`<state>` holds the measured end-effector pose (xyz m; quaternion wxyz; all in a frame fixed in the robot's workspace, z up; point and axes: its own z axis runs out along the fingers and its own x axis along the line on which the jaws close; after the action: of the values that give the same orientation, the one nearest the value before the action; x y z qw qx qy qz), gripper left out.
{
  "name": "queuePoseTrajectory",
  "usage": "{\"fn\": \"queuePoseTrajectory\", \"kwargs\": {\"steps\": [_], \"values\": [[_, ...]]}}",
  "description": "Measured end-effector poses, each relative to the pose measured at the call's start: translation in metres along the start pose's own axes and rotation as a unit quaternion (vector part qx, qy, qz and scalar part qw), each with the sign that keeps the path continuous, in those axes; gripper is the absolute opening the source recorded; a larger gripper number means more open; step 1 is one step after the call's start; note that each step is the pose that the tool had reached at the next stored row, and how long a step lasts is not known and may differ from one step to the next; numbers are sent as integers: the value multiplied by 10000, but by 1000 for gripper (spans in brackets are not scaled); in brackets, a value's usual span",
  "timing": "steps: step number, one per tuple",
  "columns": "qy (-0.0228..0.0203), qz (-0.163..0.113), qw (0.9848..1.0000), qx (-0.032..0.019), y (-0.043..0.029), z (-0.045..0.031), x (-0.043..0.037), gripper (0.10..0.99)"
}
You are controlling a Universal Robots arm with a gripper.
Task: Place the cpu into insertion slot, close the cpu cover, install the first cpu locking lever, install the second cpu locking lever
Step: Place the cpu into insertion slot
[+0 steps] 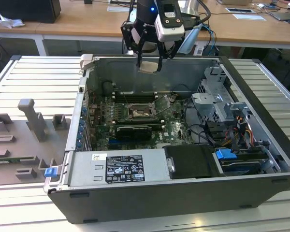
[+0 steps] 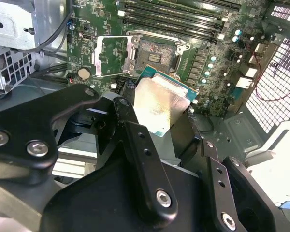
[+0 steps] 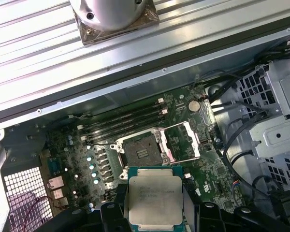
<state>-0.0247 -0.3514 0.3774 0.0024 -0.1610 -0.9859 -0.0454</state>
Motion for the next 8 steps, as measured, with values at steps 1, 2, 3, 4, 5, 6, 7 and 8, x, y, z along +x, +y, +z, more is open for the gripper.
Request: {"fn": "queuePoseTrajectory", "kwargs": {"steps": [1, 2, 3, 4, 5, 6, 7, 8], "values": [[-1, 6, 10000, 0, 0, 0, 0, 537], [-1, 14, 10000, -1, 0, 0, 0, 537], [-2, 19, 10000, -1, 0, 0, 0, 537], [-2, 25, 10000, -1, 0, 1, 0, 537], [-3, 35, 10000, -1, 0, 1, 0, 537], [-4, 39, 10000, -1, 0, 1, 0, 537], [-4, 42, 10000, -2, 0, 1, 0, 537], [-4, 47, 10000, -1, 0, 1, 0, 537]]}}
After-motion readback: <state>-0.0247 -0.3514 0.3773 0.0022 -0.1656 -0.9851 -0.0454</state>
